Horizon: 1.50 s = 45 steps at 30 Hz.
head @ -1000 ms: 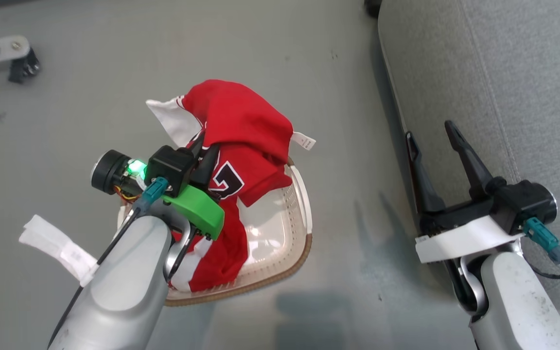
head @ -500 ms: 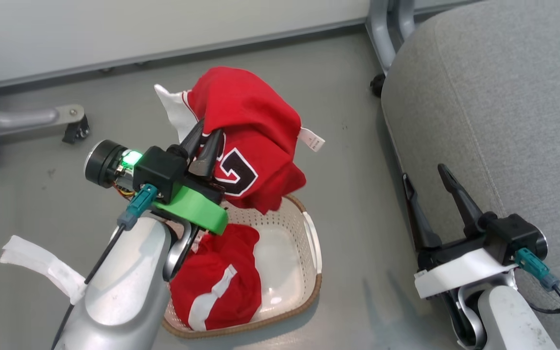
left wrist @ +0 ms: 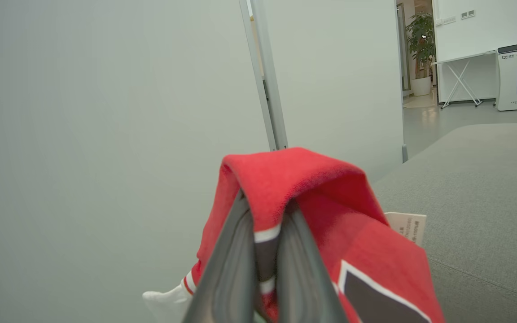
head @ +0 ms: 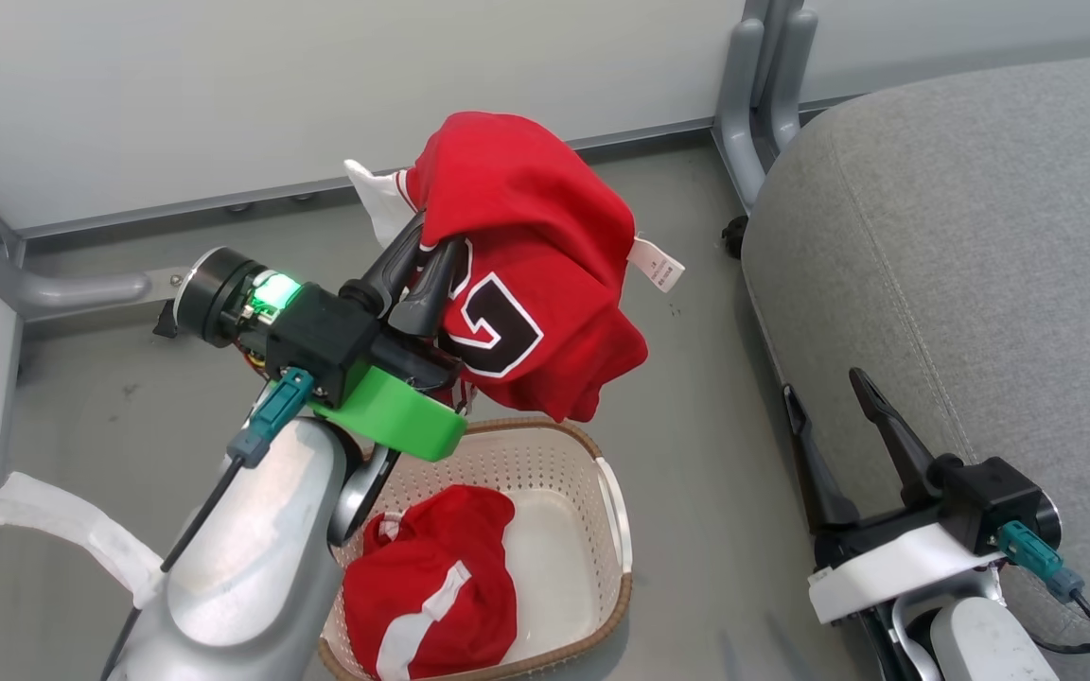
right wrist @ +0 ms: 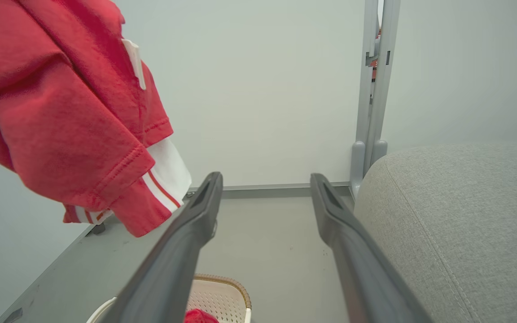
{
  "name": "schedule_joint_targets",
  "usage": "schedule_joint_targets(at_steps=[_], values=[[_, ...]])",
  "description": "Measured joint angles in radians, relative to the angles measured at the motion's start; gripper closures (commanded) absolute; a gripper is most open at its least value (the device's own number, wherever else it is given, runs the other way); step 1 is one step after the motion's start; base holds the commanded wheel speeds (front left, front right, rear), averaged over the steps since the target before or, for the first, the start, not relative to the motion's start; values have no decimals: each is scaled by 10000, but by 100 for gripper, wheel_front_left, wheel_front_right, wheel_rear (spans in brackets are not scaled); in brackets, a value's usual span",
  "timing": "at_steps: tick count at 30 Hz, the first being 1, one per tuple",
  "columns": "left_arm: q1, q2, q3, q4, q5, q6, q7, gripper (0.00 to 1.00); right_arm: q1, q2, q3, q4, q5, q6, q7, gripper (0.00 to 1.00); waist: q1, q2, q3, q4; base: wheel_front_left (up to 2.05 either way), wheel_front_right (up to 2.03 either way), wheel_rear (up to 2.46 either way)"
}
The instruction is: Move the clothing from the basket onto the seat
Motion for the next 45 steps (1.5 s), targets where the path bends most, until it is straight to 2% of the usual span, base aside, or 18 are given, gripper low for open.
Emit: schedule_joint_targets(at_steps=[7, 14, 20, 26, 33, 38, 45], values=[[75, 56, -33, -111, -12, 0, 0, 100, 24, -2, 548, -232, 42, 0, 0, 0, 0, 0, -213, 14, 0, 0, 0], [139, 31, -96, -121, -12, 0, 0, 100, -642, -35, 1831, -566, -61, 2, 0, 0, 0, 0, -160, 50, 0, 0, 0], [132, -73, -196, -130, -10, -2, 0, 100, -1435, -449, 2980, -704, 33, 4, 0, 0, 0, 0, 3, 167, 0, 0, 0], [38, -236, -424, -157, 4, -4, 0, 100, -2299, -803, 3806, -192, 263, 6, 0, 0, 0, 0, 194, 342, 0, 0, 0], [-70, -416, -694, -171, 4, -13, 0, 100, -3041, -941, 4309, 318, 543, 6, 0, 0, 0, 0, 380, 557, 0, 0, 0], [-81, -514, -941, -201, -13, -13, 0, 100, -3486, -1099, 5129, 821, 1047, 6, 0, 0, 0, 0, 453, 641, 0, 0, 0], [-212, -681, -1262, -282, -184, -13, 0, 100, -4027, -966, 5632, 1269, 1693, 6, 0, 0, 0, 0, 548, 779, 0, 0, 0]])
